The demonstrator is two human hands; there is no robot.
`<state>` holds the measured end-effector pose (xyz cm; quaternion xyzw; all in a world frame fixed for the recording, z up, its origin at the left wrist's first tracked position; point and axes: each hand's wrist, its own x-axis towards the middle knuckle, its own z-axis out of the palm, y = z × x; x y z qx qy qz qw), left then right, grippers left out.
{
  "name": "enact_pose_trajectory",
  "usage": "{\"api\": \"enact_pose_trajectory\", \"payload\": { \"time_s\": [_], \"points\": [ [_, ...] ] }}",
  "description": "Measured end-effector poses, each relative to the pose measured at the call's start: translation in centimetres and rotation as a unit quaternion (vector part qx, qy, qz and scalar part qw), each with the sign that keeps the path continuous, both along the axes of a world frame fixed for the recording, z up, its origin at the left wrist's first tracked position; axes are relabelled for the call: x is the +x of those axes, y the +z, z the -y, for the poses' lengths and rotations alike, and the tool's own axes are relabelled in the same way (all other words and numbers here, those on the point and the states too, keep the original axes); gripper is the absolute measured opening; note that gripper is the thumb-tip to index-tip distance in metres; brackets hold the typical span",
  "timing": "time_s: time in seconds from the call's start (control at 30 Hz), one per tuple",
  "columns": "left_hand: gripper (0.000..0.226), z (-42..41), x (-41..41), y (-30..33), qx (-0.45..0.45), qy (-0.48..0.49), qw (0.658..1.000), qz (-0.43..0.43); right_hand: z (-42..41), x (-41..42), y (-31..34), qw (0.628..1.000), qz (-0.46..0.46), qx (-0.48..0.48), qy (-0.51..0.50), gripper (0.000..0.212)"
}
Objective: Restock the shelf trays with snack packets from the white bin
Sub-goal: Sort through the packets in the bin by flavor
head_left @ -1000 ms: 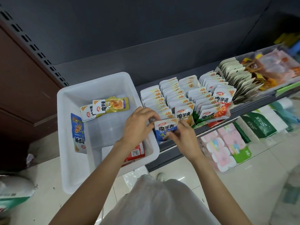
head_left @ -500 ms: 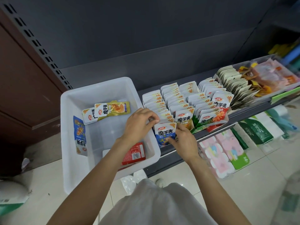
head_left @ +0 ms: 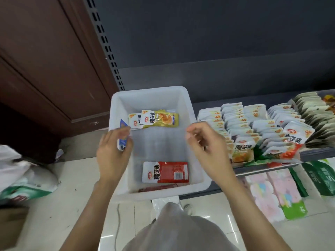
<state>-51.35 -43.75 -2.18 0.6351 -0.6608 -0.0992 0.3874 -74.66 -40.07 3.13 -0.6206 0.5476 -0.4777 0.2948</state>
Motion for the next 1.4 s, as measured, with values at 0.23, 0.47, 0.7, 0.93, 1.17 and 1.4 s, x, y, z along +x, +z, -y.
{"api": "enact_pose_trajectory", "payload": {
  "time_s": [0.23, 0.47, 0.7, 0.93, 1.17, 1.4],
  "points": [
    [0.046, 1.8, 5.4, -2.6, 0.089, -0.004, 0.984, 0.155, 10.6, 11.4, -8.1, 0.927, -0.275, 0.026, 0.253, 0.045],
    [0.043, 2.9, 6.1, -3.6, 0.079, -0.014, 0.980, 0.181, 13.3, 12.9, -10.7, 0.820, -0.473, -0.129, 0.294, 0.043],
    [0.049, 2.2, 4.4, -1.5, 0.069, -0.078, 0.995, -0.006, 12.3, 10.5, -9.2, 0.833, -0.466, -0.098, 0.283, 0.020],
    [0.074, 0.7, -1.9, 3.5, 0.163, -0.174, 0.919, -0.314, 3.2, 3.7, -3.0, 0.983, 0.100, 0.145, 0.055, 0.019],
    [0.012, -1.0, -11.4, 5.2, 0.151, -0.366, 0.894, -0.208, -4.1, -3.1, 0.2, 0.983, 0.106, 0.140, -0.058, 0.026],
    [0.023, 0.4, -16.2, 1.6, 0.083, -0.372, 0.923, 0.043, -9.1, -12.0, -0.8, 0.915, 0.248, 0.021, -0.319, 0.009]
  ]
}}
